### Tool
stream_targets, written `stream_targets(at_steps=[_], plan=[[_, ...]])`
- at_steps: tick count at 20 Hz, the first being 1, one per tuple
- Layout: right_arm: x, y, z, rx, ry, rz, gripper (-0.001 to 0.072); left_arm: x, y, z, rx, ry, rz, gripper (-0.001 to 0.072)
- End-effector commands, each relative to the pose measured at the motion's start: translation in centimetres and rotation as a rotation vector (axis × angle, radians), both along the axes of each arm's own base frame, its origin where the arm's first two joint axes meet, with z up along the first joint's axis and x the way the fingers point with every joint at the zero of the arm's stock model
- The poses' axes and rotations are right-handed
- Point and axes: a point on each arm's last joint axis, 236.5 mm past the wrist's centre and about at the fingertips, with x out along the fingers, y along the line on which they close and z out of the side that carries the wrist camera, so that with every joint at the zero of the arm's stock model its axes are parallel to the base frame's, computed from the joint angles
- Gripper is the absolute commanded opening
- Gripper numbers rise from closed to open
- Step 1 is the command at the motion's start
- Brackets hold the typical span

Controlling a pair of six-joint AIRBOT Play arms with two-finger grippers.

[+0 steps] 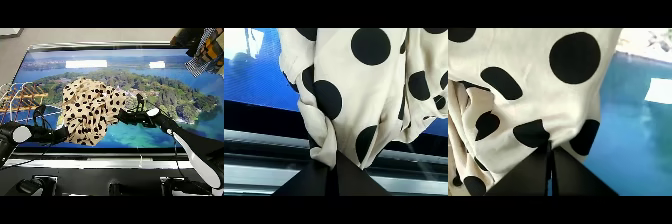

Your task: Fold the clothes and pants, and hang the long-sleeved shirts on hangers.

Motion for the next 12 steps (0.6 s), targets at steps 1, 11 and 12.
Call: stream_targets(at_steps=[1, 11, 12], plan=[[0.0, 0.4, 1.4, 0.022, -0.029, 0.019, 0.0021, 1.6, -0.4, 0.7, -0.019, -0.072, 0.011, 0.0023], [0.9, -14.5, 43.2, -0.072, -0.971, -0.288, 0.0020, 12.6, -0.5, 35.1, -0.089, -1.106, -0.037, 0.0022], [-1.2, -16.7, 47.4, -0.112, -1.055, -0.345, 0.0020, 11.8, 0.2, 39.6, -0.096, -1.220, -0.019, 0.0022]])
